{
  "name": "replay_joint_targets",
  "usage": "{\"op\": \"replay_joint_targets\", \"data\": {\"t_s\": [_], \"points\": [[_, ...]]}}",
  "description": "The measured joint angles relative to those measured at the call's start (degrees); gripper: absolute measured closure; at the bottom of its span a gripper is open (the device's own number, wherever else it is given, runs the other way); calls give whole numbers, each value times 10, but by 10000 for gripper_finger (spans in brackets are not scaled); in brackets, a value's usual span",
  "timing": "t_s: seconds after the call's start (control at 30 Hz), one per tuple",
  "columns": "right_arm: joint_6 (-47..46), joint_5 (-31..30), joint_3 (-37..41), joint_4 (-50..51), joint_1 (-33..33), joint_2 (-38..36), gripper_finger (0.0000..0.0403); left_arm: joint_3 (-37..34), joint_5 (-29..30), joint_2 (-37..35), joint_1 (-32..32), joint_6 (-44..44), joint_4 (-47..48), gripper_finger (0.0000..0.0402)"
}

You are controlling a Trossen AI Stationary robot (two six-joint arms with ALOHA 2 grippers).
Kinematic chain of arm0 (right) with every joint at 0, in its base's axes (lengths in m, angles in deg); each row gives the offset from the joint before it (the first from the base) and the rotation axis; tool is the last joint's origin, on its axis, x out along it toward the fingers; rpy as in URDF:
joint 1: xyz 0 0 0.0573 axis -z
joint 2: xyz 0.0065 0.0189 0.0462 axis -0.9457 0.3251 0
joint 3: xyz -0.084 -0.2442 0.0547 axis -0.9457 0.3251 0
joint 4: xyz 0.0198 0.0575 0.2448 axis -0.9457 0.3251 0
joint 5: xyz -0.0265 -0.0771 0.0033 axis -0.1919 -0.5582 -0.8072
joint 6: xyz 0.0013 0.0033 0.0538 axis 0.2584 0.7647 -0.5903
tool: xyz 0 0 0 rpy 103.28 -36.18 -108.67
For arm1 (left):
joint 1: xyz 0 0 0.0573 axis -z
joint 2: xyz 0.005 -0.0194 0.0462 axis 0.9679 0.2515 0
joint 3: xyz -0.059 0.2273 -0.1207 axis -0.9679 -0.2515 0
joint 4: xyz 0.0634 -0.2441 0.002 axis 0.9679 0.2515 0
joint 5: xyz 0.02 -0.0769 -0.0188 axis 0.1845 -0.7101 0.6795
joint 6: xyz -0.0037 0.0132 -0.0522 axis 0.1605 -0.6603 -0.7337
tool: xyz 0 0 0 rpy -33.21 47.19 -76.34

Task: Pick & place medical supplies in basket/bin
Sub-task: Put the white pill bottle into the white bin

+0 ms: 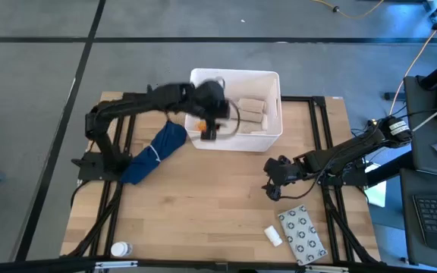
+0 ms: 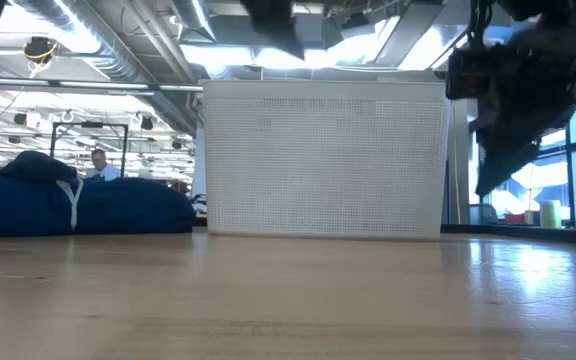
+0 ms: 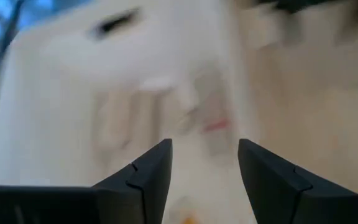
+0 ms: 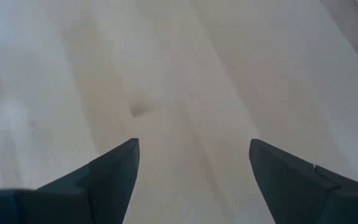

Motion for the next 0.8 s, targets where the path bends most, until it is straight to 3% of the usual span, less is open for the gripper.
{"op": "replay_joint_targets", "data": {"t_s": [0.2,0.37,0.57,0.8], "points": [[-58,-3,-5,50,-13,0,100,-1,16,16,119,9,-10,222],[-97,-1,-62,109,-50,0,117,-25,23,21,166,-4,-8,227],[-97,-19,-140,124,-99,32,140,-30,14,21,159,-22,60,234],[-129,-19,-265,242,-121,153,154,-30,-48,-23,102,-48,116,243]]}}
